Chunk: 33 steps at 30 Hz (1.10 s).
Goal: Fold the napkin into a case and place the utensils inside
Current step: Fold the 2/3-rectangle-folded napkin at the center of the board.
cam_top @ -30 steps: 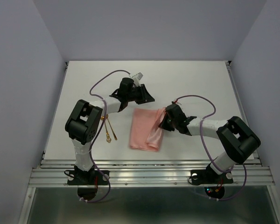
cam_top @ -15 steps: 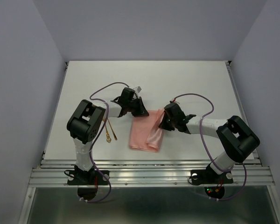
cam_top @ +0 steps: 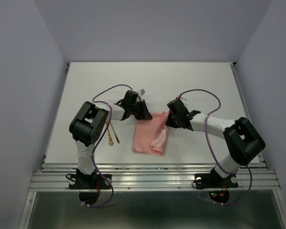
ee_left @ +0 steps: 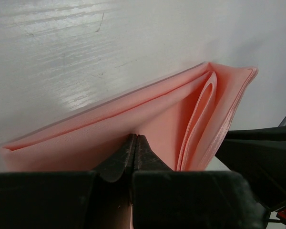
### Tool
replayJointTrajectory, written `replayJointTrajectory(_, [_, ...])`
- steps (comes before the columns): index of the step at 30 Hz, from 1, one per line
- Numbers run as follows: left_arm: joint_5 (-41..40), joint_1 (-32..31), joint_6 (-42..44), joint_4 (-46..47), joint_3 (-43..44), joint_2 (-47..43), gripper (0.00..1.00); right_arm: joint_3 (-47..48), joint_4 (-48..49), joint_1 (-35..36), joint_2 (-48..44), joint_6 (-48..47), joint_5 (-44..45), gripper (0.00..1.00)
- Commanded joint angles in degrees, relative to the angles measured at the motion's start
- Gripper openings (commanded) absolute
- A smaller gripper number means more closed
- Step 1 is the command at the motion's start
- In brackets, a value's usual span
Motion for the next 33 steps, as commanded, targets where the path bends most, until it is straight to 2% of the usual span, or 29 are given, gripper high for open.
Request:
replayJointTrajectory(1, [-0.4, -0.3, 2.5, -0.4, -1.1, 0.0, 0.00, 3.6, -1.5, -0.4, 0.6, -1.1, 2.7, 0.25])
replayJointTrajectory(4, [-0.2, -0.3, 2.6, -0.5, -1.0, 0.6, 0.00, 4.6, -1.5, -1.0, 0.7, -1.2, 2.9, 0.29])
replayJointTrajectory(7, [0.0, -0.4, 2.6, -0.4, -0.9, 1.0, 0.00, 5.7, -1.5, -1.0, 1.3, -1.6, 3.2, 0.38])
replayJointTrajectory(16, [0.2, -0.5, 2.8, -0.6, -0.8, 1.4, 0.00, 8.2, -2.4, -1.0, 2.5, -2.2, 4.5, 0.53])
replayJointTrajectory(26, [0.2, -0.5, 3.0, -0.9, -0.4, 2.1, 0.00, 11.0, -4.0, -1.0, 3.2, -3.7, 5.7, 0.56])
replayJointTrajectory(33, [0.1, -0.5, 3.2, -1.2, 0.0, 2.0, 0.00, 14.7, -7.3, -1.0, 7.1, -5.5, 6.7, 0.54])
